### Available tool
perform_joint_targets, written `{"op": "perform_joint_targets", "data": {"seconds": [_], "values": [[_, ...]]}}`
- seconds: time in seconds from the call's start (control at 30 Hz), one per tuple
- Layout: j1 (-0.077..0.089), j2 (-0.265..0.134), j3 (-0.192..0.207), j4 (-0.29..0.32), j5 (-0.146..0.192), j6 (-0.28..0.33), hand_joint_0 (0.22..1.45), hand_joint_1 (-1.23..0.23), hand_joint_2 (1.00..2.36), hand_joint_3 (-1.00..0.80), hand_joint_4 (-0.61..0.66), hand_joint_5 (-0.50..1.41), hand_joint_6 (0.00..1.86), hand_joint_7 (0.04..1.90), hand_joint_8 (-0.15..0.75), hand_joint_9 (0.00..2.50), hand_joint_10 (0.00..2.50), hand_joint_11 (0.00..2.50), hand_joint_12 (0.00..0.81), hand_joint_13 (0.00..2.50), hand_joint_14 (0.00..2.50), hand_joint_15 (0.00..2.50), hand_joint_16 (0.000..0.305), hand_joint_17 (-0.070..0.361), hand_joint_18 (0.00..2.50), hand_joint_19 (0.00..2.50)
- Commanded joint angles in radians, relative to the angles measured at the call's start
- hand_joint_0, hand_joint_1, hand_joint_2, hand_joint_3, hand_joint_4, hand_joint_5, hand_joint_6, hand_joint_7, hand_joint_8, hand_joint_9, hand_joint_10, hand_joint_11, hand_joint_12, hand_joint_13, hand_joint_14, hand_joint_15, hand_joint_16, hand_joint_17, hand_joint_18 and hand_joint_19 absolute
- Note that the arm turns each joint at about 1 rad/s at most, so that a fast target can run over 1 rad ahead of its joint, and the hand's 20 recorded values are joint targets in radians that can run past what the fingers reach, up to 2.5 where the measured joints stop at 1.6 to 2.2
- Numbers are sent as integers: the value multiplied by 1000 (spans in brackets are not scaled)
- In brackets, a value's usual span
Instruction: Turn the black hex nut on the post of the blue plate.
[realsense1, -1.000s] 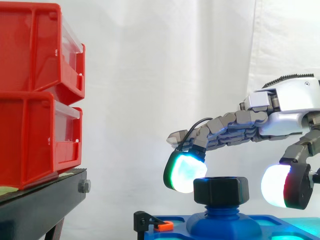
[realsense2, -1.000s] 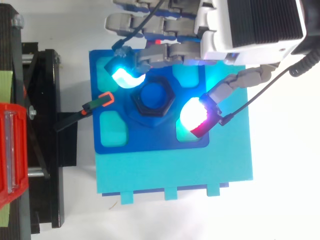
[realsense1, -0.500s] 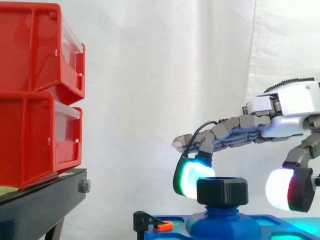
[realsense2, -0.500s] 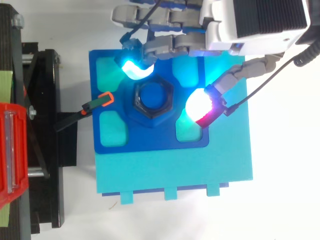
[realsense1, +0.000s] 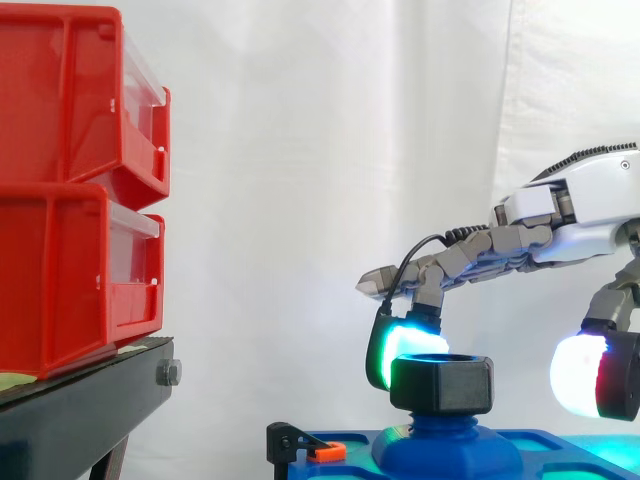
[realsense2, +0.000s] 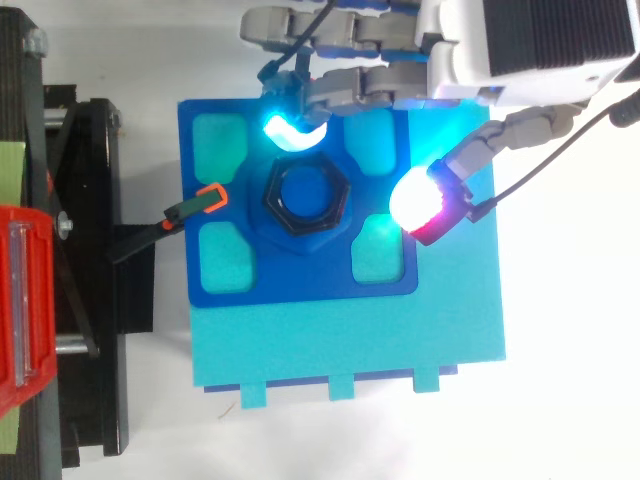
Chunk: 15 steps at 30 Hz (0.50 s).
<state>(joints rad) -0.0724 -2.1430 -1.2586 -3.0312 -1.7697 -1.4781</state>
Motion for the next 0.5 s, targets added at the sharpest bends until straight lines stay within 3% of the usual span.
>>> {"op": "perform_joint_targets", "data": {"seconds": [0.0,0.47], "values": [[0,9,-1,-11,-1,-14,407,-642,1000,-500,165,-283,502,789,166,0,0,0,334,0,0,13,49,111,0,97],[0,18,1,-31,-1,-18,410,-639,1000,-500,165,-283,502,792,167,0,0,0,334,18,0,22,48,108,11,109]]}}
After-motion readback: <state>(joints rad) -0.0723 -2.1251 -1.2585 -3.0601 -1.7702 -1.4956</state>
